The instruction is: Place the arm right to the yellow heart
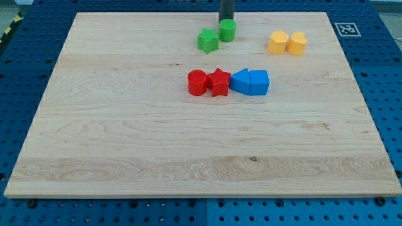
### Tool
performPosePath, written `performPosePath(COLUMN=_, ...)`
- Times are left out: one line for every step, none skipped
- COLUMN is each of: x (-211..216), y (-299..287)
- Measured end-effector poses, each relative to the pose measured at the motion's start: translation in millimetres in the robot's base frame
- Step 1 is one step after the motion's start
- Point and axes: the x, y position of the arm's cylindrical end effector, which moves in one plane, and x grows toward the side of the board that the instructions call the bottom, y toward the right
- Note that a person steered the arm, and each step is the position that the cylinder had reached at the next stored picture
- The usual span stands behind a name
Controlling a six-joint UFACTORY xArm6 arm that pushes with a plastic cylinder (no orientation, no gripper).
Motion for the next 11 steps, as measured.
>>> performPosePath(x=18.8, y=0.0)
performPosePath(x=21.0, y=0.0)
performPosePath(x=1.5, y=-1.7)
performPosePath(x=-8.4, y=9.7)
performPosePath(x=-8.4, y=61.2)
performPosePath(x=-8.5, y=82.8)
performPosePath(x=-8.5, y=82.8)
performPosePath(x=-18.3, y=87.1)
performPosePath(x=-24.2, y=130.0)
performPosePath(x=-4.3, y=180.0)
performPosePath(x=39.5, y=185.5)
